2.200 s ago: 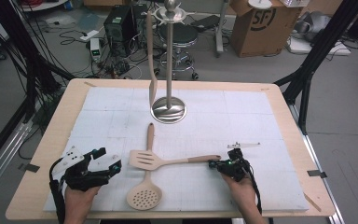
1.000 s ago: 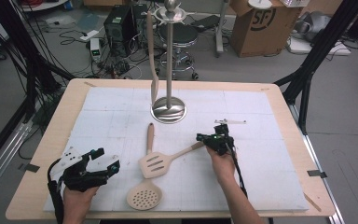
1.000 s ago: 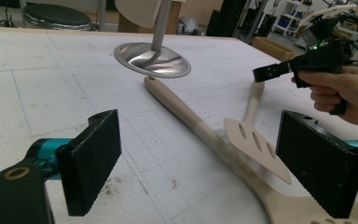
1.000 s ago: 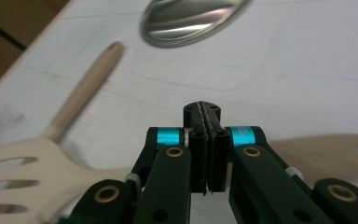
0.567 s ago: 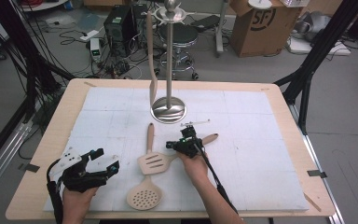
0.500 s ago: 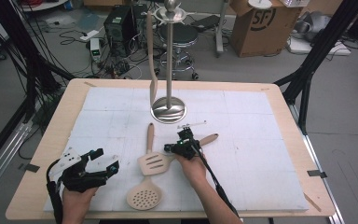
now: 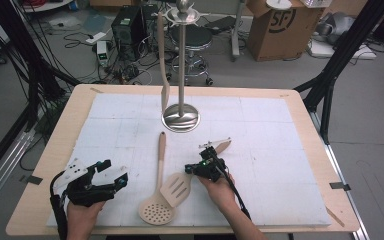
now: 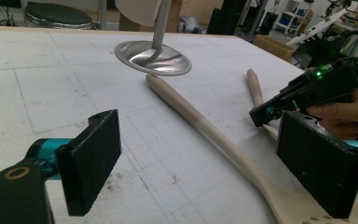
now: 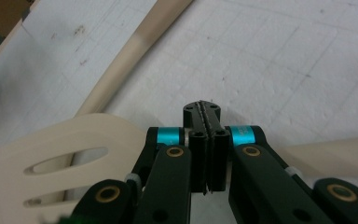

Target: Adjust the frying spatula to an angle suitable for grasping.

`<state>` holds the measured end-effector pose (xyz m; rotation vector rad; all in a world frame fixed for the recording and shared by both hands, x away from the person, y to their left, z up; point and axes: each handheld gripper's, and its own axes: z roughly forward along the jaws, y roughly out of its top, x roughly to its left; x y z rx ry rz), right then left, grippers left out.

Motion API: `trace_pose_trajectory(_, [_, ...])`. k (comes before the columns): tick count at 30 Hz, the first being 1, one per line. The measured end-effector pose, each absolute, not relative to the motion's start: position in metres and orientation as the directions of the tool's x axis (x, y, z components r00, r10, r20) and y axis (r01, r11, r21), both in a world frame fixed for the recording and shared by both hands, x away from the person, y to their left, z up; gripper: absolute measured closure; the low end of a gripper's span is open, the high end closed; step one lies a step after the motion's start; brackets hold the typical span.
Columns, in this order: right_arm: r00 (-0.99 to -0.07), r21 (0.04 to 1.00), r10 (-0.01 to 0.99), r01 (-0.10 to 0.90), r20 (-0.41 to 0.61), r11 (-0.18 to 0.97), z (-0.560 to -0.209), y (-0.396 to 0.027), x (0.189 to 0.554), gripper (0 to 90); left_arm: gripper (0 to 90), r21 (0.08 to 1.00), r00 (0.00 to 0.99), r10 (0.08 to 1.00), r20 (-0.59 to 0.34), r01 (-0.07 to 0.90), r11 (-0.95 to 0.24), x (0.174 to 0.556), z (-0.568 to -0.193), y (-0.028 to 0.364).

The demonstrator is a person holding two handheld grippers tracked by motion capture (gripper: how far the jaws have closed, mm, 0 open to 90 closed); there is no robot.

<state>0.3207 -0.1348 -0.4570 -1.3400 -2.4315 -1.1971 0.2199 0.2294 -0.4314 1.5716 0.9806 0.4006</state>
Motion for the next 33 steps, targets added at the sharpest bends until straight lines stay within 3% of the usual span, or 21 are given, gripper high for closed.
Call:
trace_pose_trajectory(14, [-0.561, 0.535, 0.654, 0.8, 0.508, 0.272, -0.452, -0.176, 0.311, 90.0, 14.8, 0.93, 0.582, 0.771, -0.258, 0.366, 0.035, 0.218, -0.432, 0.232])
trace_pose_trajectory(18, [-0.547, 0.535, 0.685, 0.802, 0.481, 0.265, -0.459, -0.19, 0.307, 90.0, 14.8, 0.93, 0.585, 0.77, -0.254, 0.367, 0.027, 0.219, -0.432, 0.229])
trace_pose_trajectory(27, [-0.385, 0.555, 0.782, 0.83, 0.49, 0.061, -0.462, -0.258, 0.325, 90.0, 14.8, 0.929, 0.59, 0.767, -0.251, 0.37, 0.019, 0.221, -0.432, 0.226])
trace_pose_trajectory(33, [-0.274, 0.509, 0.752, 0.856, 0.599, -0.093, -0.471, -0.269, 0.352, 90.0, 14.8, 0.928, 0.589, 0.767, -0.256, 0.372, 0.024, 0.221, -0.433, 0.228])
